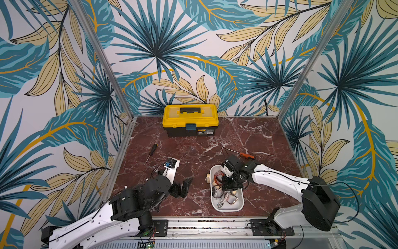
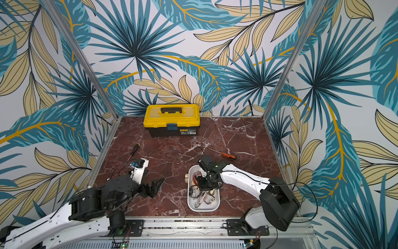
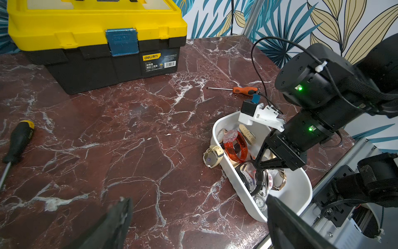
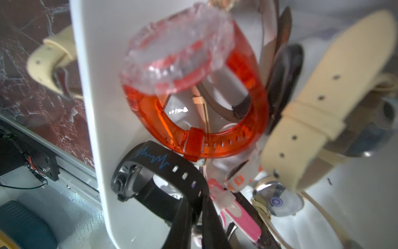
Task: Put the watch into the storage box
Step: Adjust the watch in the storage box.
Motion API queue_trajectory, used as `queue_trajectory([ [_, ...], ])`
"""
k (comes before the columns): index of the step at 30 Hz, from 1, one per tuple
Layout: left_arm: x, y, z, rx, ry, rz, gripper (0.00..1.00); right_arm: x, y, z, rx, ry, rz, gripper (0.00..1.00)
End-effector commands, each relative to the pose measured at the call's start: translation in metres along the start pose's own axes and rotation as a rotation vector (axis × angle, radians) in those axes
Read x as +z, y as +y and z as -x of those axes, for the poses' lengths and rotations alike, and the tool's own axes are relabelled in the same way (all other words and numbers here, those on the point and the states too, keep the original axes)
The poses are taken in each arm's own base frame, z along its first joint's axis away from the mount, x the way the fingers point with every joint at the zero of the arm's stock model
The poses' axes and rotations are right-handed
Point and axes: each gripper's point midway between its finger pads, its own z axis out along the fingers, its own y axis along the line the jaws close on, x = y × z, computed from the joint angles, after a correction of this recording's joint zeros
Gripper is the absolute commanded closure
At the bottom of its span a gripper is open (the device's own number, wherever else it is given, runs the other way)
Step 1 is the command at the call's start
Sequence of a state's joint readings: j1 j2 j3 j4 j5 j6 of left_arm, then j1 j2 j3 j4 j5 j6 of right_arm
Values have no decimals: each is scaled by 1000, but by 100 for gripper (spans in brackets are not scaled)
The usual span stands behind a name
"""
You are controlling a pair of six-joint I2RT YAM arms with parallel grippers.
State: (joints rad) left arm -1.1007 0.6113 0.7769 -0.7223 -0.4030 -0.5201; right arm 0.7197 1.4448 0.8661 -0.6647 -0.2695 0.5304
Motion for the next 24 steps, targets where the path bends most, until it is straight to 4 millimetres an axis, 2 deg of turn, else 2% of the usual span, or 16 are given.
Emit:
queue_trajectory([
  [1,4,3,-8,-3,10,7,0,6,3,3,0,9,13,87],
  [11,4,3,-8,-9,11,4,0,9,2,4,-11,24,-1,86],
  [15,4,2,-8,-9,10,3,0,-7,5,5,-16,-20,10,76],
  [24,6,0,-8,-9,11,-5,0,-31,6,5,-35,-65,-2,70],
])
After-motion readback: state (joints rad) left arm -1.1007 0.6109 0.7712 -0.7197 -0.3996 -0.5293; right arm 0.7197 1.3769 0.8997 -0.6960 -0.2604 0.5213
